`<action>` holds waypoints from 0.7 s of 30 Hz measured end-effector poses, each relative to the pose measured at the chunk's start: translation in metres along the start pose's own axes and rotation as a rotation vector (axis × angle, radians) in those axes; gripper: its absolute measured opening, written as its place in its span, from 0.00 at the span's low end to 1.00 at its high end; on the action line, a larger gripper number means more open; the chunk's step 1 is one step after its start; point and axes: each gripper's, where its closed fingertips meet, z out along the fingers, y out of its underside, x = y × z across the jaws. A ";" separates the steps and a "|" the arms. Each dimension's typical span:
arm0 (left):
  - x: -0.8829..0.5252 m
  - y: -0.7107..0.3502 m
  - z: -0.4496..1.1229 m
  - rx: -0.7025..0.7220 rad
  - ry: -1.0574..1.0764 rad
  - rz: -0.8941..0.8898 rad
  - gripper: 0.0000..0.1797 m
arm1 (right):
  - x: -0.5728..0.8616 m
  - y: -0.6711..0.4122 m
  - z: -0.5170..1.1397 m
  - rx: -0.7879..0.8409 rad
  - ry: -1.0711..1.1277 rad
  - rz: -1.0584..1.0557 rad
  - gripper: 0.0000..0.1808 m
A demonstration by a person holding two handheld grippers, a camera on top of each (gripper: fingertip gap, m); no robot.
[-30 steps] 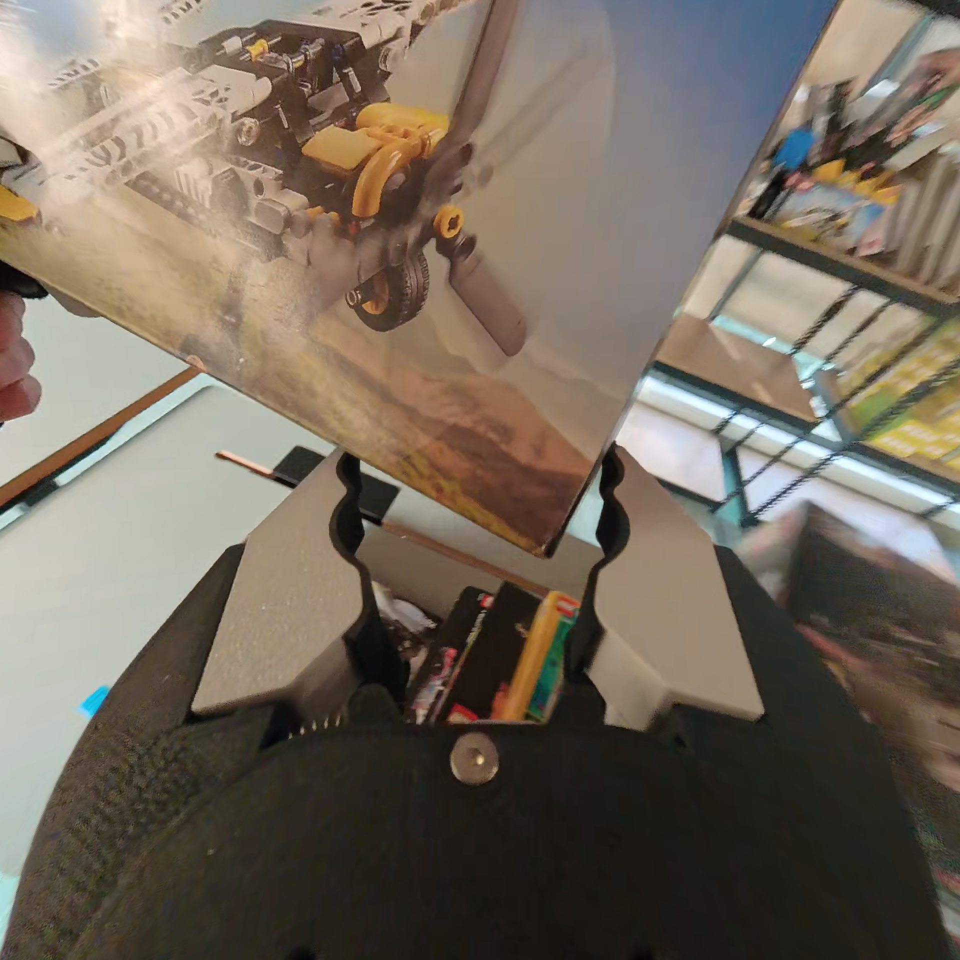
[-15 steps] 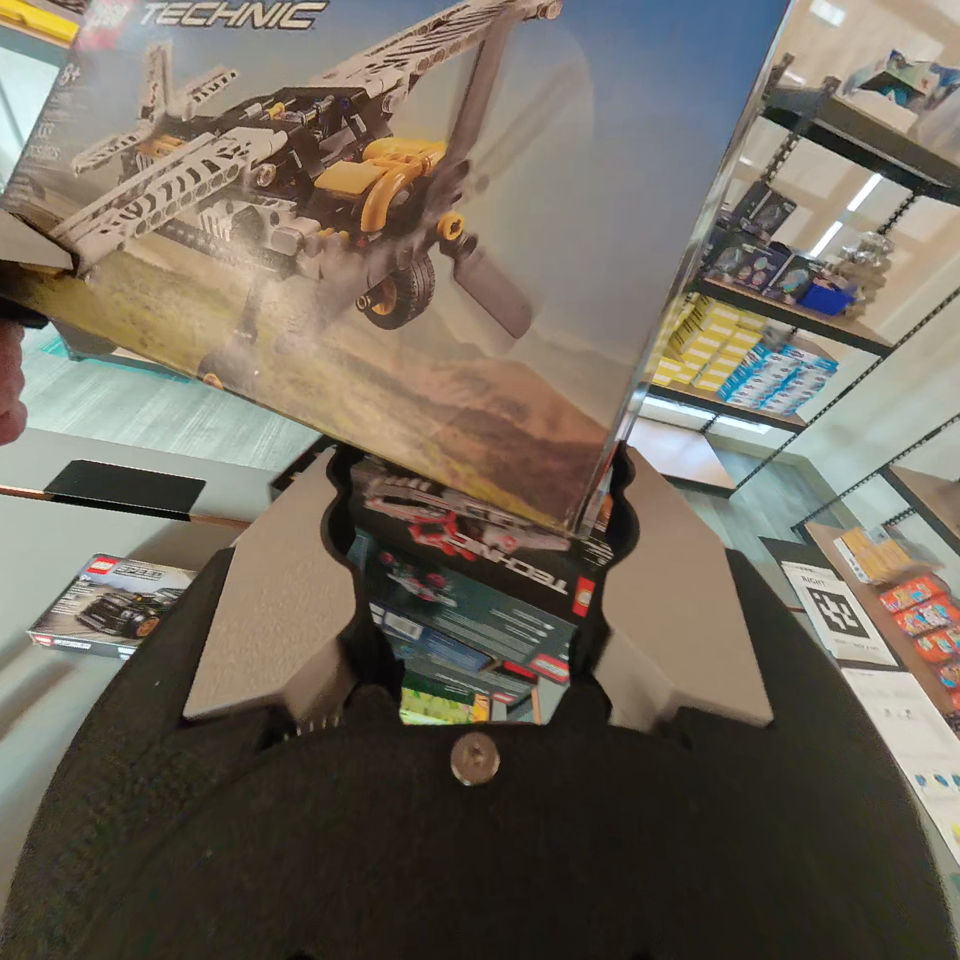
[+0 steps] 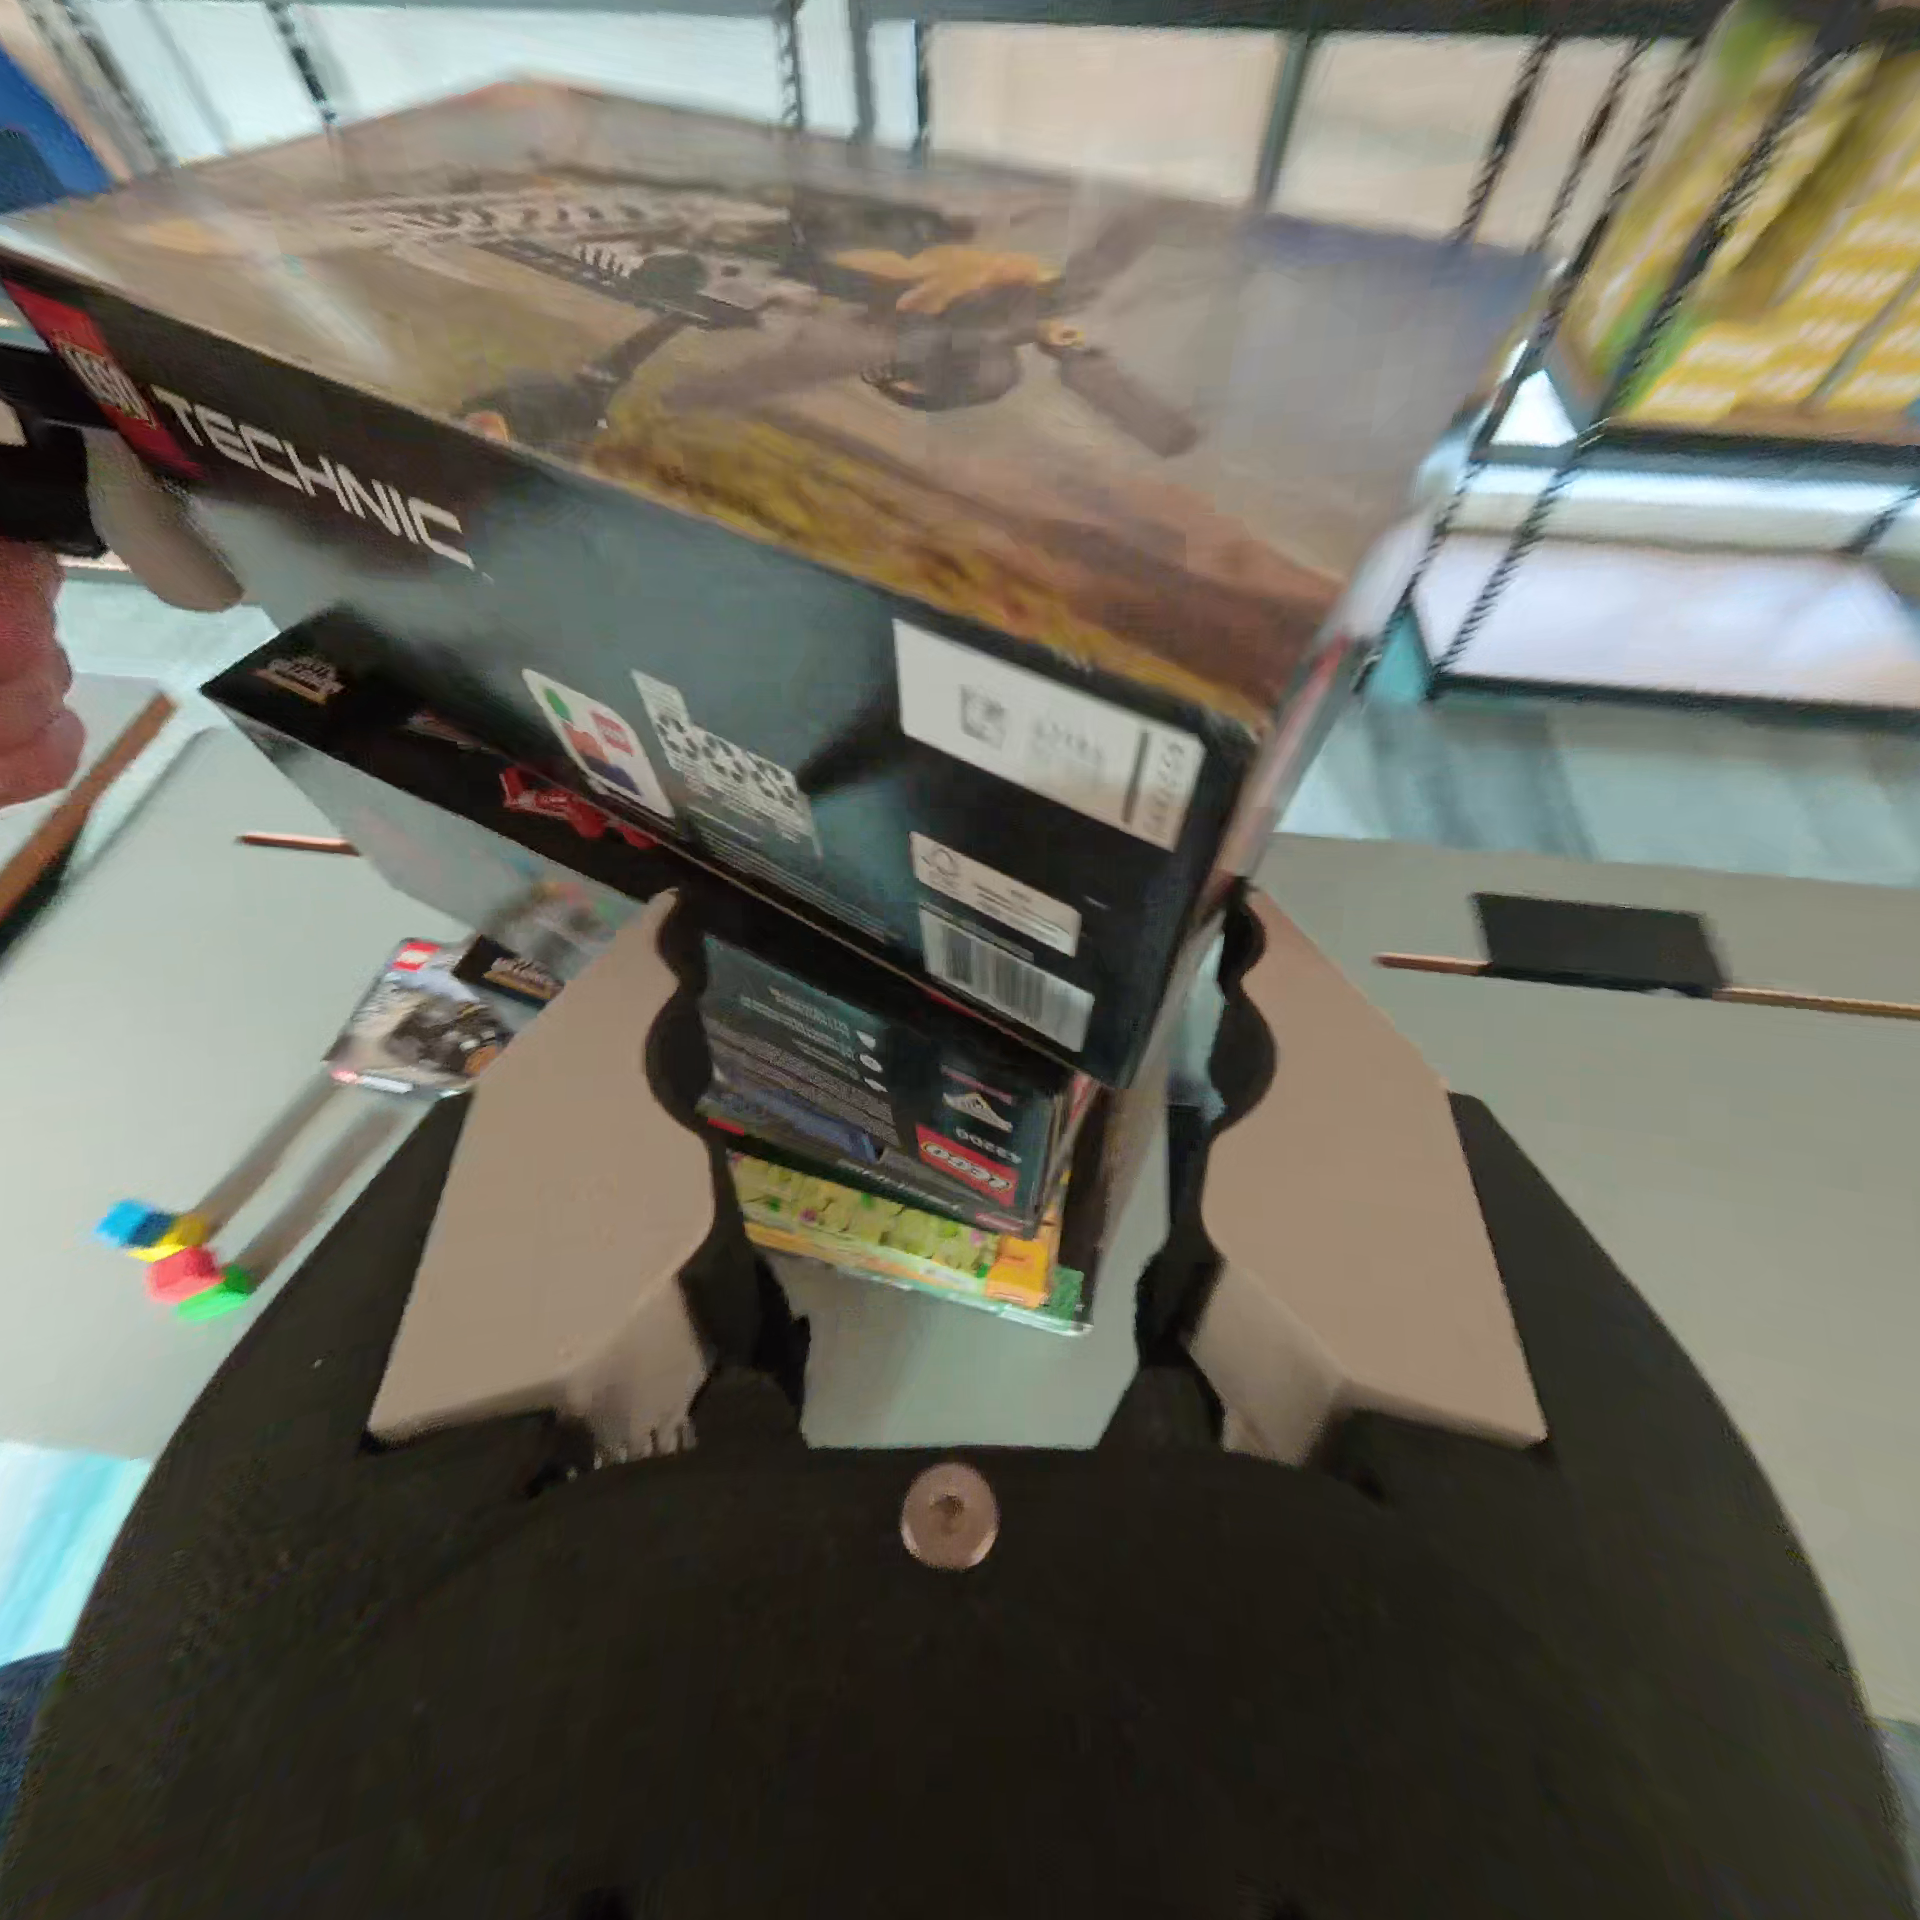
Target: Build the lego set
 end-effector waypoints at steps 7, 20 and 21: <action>-0.006 0.001 -0.005 0.022 -0.010 0.042 0.56 | 0.013 -0.003 0.002 0.047 -0.064 -0.024 0.46; -0.006 0.005 -0.024 0.130 0.084 0.066 0.54 | 0.017 -0.010 -0.008 0.172 -0.176 0.055 0.47; -0.008 0.006 -0.029 0.138 0.074 0.072 0.55 | 0.018 -0.010 -0.010 0.182 -0.161 0.049 0.47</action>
